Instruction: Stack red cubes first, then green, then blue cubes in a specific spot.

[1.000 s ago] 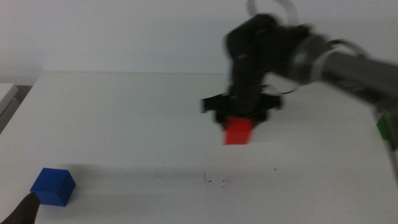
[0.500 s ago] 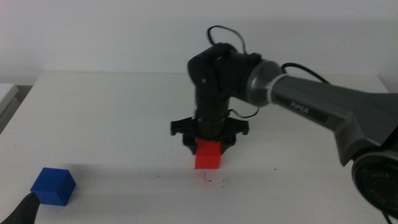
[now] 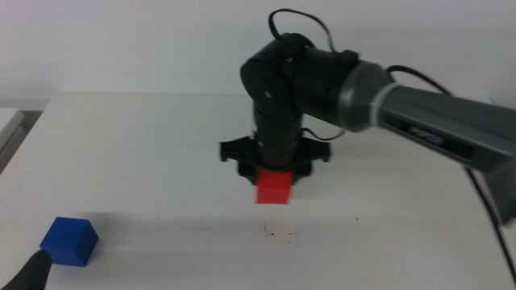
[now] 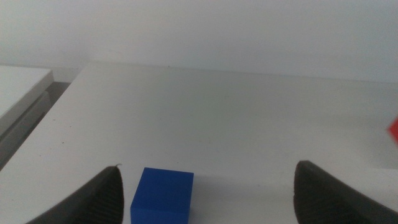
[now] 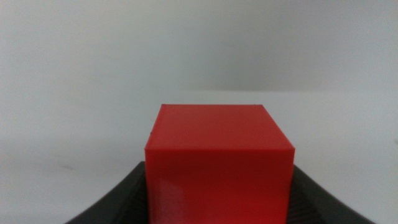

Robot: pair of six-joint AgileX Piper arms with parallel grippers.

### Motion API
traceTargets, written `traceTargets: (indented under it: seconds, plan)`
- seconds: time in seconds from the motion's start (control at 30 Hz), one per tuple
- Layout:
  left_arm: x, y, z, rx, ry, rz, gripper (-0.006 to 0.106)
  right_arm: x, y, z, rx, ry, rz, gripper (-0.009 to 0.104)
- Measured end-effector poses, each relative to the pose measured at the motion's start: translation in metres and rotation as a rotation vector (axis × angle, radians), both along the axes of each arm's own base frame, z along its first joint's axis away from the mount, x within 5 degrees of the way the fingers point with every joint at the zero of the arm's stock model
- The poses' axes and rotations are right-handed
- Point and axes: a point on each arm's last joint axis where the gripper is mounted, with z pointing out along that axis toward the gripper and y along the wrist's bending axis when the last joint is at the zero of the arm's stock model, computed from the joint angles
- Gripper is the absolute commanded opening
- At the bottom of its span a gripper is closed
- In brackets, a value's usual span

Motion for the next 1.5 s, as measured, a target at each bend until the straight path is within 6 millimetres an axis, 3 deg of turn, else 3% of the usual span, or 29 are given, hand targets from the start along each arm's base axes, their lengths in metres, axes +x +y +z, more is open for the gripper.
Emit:
traceTargets:
  seconds: [0.17,0.73,0.9,0.93,0.97,1.03,1.13,1.23,1.33,1.4,1.5]
  plan:
    - [0.0,0.0,0.0,0.0,0.0,0.0,0.094,-0.015,-0.019,-0.012,-0.069,0.039,-0.067,0.008]
    - [0.0,0.0,0.0,0.0,0.0,0.0,0.094,-0.005,-0.007,-0.051,-0.044,0.045,-0.071,0.008]
    - [0.0,0.0,0.0,0.0,0.0,0.0,0.094,-0.005,-0.006,-0.055,-0.049,0.05,-0.065,0.008]
    - [0.0,0.0,0.0,0.0,0.0,0.0,0.094,-0.005,-0.006,-0.055,-0.049,0.05,-0.062,0.025]
    - [0.0,0.0,0.0,0.0,0.0,0.0,0.094,-0.005,-0.006,-0.055,-0.05,0.051,-0.062,0.063]
    - [0.0,0.0,0.0,0.0,0.0,0.0,0.094,-0.005,-0.005,-0.058,-0.051,0.056,-0.063,0.088]
    - [0.0,0.0,0.0,0.0,0.0,0.0,0.094,-0.004,-0.005,-0.06,-0.053,0.055,-0.037,0.092]
    - [0.0,0.0,0.0,0.0,0.0,0.0,0.094,-0.009,-0.009,-0.042,-0.049,0.033,0.005,0.092]
    - [0.0,0.0,0.0,0.0,0.0,0.0,0.094,-0.029,-0.026,0.007,-0.052,-0.047,0.084,0.092]
    - [0.0,0.0,0.0,0.0,0.0,0.0,0.094,-0.048,-0.053,0.043,-0.041,-0.107,0.12,0.092]
    - [0.0,0.0,0.0,0.0,0.0,0.0,0.094,-0.068,-0.124,0.077,-0.044,-0.164,0.089,0.092]
